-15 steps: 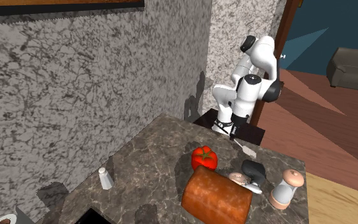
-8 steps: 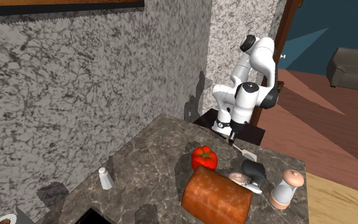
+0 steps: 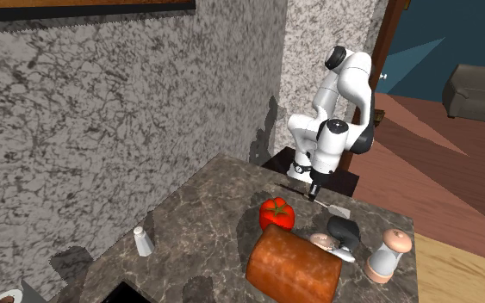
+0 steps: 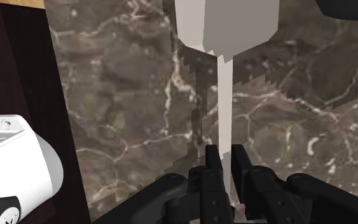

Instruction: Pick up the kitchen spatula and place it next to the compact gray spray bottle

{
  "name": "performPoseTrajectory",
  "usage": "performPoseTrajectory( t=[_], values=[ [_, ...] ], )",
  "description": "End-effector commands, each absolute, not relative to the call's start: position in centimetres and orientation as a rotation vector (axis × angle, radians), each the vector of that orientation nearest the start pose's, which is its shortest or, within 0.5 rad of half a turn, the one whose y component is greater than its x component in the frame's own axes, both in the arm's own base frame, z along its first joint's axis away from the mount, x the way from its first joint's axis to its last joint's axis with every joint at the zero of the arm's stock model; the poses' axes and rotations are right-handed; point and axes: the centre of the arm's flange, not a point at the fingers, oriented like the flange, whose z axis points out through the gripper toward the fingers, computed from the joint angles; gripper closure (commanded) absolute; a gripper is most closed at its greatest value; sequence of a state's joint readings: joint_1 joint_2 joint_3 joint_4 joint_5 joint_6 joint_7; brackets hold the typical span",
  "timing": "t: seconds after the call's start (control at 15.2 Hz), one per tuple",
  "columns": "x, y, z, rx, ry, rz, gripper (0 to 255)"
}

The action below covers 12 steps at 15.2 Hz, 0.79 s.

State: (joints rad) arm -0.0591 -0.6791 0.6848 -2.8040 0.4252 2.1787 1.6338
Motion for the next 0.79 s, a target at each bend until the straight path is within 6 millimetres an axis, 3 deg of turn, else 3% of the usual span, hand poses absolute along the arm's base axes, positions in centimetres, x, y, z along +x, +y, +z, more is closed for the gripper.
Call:
performPoseTrajectory(
  t=[0.0,0.2,0.26,0.59,0.73],
  values=[
    [28.2,18.5,35.1,-2.446,2.036,-0.082,255],
    [28.2,18.5,35.1,-2.447,2.036,-0.082,255],
    [28.2,18.5,35.1,-2.447,2.036,-0.082,0],
    [28.2,18.5,35.1,-2.447,2.036,-0.082,0],
    [28.2,18.7,37.7,-2.446,2.036,-0.082,0]
  ],
)
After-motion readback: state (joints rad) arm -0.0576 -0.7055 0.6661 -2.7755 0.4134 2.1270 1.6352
